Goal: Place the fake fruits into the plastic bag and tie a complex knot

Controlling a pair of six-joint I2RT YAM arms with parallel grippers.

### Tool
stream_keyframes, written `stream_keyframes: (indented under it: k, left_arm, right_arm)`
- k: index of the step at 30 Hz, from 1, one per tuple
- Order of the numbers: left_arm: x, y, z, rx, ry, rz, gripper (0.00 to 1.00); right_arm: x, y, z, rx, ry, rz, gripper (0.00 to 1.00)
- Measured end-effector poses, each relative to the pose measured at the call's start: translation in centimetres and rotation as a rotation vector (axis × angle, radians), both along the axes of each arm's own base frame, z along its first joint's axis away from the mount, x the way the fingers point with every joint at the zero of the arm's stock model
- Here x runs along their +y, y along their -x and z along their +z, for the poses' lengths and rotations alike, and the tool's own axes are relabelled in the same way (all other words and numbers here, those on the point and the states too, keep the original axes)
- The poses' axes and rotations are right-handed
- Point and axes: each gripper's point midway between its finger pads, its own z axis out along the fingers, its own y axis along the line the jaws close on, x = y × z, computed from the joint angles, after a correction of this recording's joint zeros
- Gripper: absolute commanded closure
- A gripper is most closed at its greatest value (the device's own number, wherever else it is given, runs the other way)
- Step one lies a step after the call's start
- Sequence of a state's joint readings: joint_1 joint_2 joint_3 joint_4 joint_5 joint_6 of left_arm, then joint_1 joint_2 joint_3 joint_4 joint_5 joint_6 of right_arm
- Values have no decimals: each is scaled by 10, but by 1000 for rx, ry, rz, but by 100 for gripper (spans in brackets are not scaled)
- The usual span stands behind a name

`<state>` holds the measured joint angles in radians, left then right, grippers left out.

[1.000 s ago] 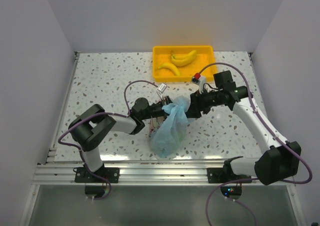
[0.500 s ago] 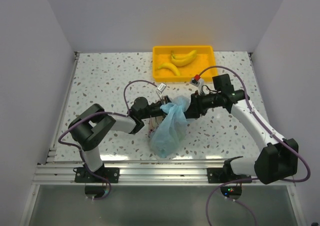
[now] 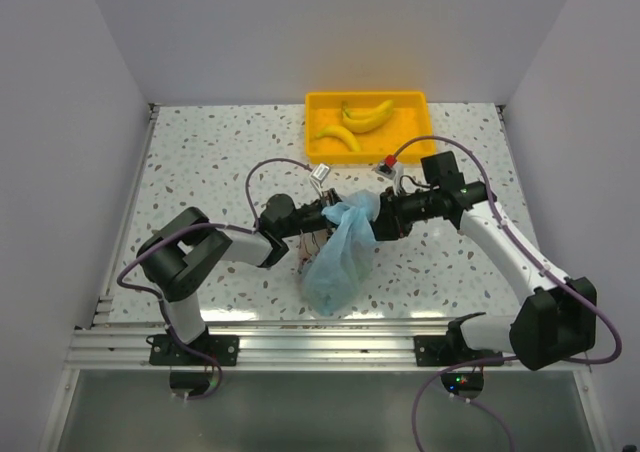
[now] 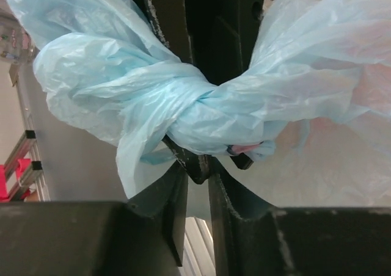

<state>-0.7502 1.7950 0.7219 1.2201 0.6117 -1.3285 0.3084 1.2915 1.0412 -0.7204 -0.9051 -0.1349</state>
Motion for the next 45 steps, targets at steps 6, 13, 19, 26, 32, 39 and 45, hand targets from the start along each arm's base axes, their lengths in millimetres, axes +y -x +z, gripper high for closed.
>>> stream_keyframes:
  k: [6,13,19,26,32,39,45]
  left_arm:
    - [1,-6,0,2,2,25,63]
    - [11,5,3,-20,0,-4,60]
    - [22,12,2,-53,-8,-17,60]
    - [23,13,5,-61,-3,-23,58]
    - [21,12,12,-72,9,-25,54]
    - [20,12,16,-75,24,-28,50]
    - [15,15,12,-62,21,-39,50]
  right_arm:
    - [-2,-1,-2,5,7,-26,100]
    - [-14,-12,-6,-67,76,-77,100]
    - [-23,-13,8,-168,94,-95,100]
    - [-18,-10,12,-166,76,-63,55]
    - [-9,-14,11,-169,48,-73,44]
    - [4,-15,13,-186,24,-57,46]
    - [12,-16,7,-165,9,-46,84]
